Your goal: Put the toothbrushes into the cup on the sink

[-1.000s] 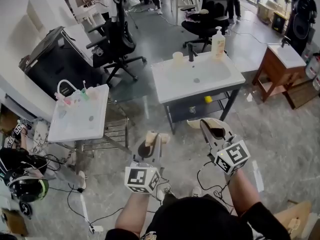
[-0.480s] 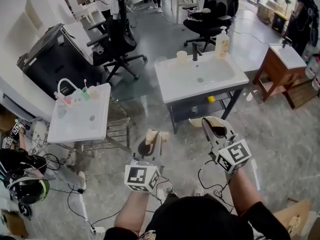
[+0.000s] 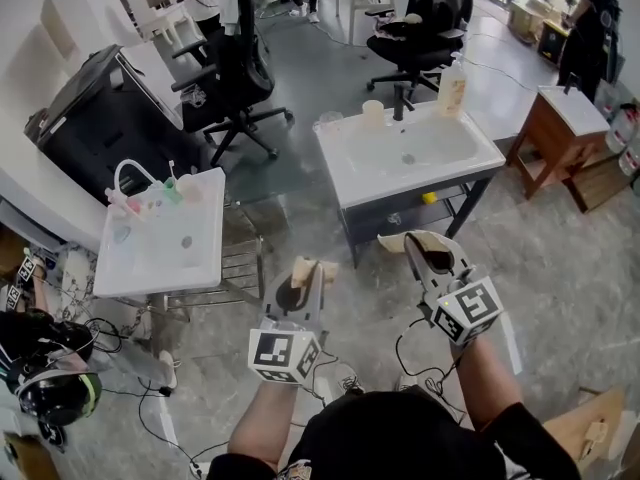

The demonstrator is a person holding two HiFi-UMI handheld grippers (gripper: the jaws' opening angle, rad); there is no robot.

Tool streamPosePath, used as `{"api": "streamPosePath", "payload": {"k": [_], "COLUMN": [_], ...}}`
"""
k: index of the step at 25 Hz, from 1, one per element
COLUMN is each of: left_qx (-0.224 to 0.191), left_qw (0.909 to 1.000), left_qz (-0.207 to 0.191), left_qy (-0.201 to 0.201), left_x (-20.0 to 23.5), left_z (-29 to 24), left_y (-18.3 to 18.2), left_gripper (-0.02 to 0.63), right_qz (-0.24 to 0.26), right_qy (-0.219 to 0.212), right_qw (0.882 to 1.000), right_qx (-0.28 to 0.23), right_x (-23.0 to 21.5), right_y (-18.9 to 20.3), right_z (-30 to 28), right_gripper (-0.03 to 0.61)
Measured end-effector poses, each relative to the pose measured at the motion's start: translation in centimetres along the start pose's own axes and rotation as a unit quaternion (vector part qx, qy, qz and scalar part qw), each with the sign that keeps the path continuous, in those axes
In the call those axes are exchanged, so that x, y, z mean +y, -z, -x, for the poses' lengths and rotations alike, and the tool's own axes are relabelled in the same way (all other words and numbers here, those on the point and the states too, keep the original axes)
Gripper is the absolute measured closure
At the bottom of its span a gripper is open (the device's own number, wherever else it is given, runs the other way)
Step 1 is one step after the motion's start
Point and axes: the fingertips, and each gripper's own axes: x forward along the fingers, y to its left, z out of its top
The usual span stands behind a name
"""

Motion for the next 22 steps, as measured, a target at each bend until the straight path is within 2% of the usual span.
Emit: {"api": "streamPosePath", "payload": {"k": [6,11,17,22], "left_qx": [-0.004,-0.007,-0.001,0.005], "left_qw": [0.9999,0.9998,0.9999,0.9999], "left_qz": [0.002,0.01,0.01,0.008], "left_qy": [0.016,0.014,0.01,-0.007], "left_x": [3.9,5.8,6.0,5.6], "left_z": [-0.2,-0.8,-4.0,-9.5], "left_y": [-0.2,-0.2,0.9,1.4], "left_gripper": [0.548,0.548,0.548,0.548], "right_qz": [0.003,0.007,0.006,-0.002], "right_qy": [0.018,0.024,0.026,0.011], "right_qw": [1.0,1.0,1.0,1.0], "right_qx": [-0.002,-0.001,-0.003,-0.005], "right_x": [1.5,1.4,-2.1,-7.7], "right_y": [0.1,-0.1,0.6,1.1], "right_z": [-3.1,-4.7,-6.3,-8.8], "right_gripper": [0.558,0.558,0.558,0.558]}}
